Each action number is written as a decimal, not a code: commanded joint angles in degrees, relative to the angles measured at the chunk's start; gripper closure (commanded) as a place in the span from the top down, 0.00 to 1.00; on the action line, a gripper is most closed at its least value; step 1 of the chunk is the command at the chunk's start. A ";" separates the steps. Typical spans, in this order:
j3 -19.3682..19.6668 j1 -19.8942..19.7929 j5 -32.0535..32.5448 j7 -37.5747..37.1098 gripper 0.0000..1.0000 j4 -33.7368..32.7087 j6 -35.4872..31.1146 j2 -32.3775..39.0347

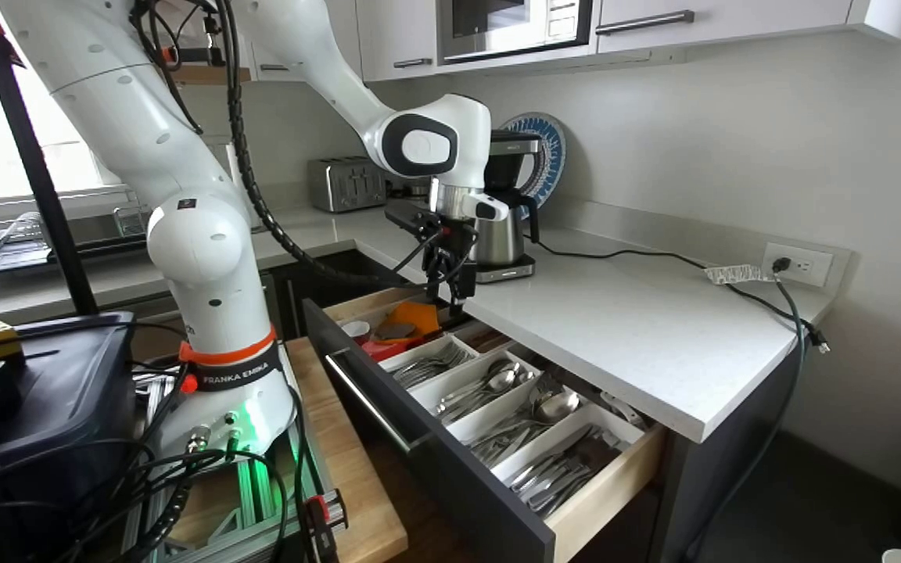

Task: Remove one spoon from the open drawer and close the drawer

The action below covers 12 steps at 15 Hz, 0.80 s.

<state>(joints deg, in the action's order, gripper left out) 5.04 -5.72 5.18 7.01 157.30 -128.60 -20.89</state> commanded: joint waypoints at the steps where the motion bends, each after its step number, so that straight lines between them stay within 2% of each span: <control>1: 1.86 1.03 -0.63 5.70 1.00 0.00 -8.35 3.08; 4: 3.10 2.84 -2.94 12.16 1.00 0.15 -15.42 6.60; 7: 3.95 3.84 -5.40 17.51 1.00 0.22 -18.83 11.05; 9: 3.38 3.62 -5.54 18.71 1.00 0.30 -21.20 15.00; 12: 2.73 3.81 -9.05 21.48 1.00 0.49 -24.89 20.68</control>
<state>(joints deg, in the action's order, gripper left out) 7.63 -2.62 -0.79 25.60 157.81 -149.50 -6.21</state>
